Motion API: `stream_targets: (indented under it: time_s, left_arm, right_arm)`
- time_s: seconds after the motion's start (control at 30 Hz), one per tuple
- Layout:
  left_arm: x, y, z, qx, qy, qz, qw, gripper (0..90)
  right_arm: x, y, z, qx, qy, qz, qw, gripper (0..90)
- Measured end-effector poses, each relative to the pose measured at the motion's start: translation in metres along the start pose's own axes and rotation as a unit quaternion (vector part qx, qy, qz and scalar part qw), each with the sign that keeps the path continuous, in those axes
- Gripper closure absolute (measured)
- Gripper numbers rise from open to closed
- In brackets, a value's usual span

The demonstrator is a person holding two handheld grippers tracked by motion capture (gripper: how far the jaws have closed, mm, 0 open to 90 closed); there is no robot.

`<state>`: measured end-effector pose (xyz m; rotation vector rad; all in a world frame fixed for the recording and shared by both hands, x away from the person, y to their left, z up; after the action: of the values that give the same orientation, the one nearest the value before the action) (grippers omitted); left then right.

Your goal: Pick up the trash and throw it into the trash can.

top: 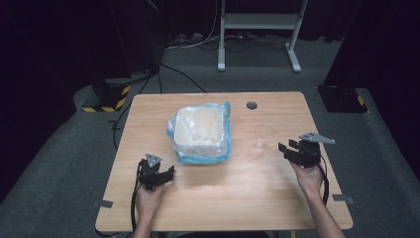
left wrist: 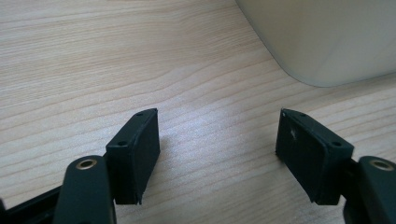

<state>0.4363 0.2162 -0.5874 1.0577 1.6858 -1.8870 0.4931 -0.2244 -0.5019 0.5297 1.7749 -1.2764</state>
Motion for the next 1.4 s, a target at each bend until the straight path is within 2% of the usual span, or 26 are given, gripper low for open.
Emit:
stream_targets:
  time_s: [0.17, 0.4, 0.67, 0.8, 1.4]
  left_arm:
    - [0.0, 0.0, 0.0, 0.0, 0.0, 0.0, 1.0, 30.2]
    - [0.0, 0.0, 0.0, 0.0, 0.001, -0.001, 1.0, 30.2]
    - [0.0, 0.0, 0.0, 0.0, 0.0, 0.0, 1.0, 30.2]
    - [0.0, 0.0, 0.0, 0.0, 0.0, 0.0, 1.0, 30.2]
    - [0.0, 0.0, 0.0, 0.0, 0.0, 0.0, 1.0, 30.2]
  right_arm:
    - [-0.008, 0.004, -0.003, -0.001, -0.01, -0.002, 0.9999, 50.8]
    - [-0.016, 0.008, -0.007, -0.005, -0.009, 0.001, 0.9999, 50.8]
    - [-0.026, 0.014, -0.004, -0.006, -0.007, 0.001, 1.0, 52.1]
    - [-0.035, 0.02, -0.005, -0.007, -0.013, 0.002, 0.9999, 52.4]
    - [-0.05, 0.042, -0.004, -0.003, -0.01, -0.004, 0.9999, 64.4]
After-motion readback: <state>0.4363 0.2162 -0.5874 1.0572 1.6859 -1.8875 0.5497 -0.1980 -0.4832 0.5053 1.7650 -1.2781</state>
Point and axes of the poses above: each handheld gripper's, and its own axes: y roughly forward along the jaws, x roughly out of its underside, z roughly to its right, the point moved 9 cm from there along y, roughly forward along the jaws, and after that the axes turned 1 degree about y, right-handed, at the moved point
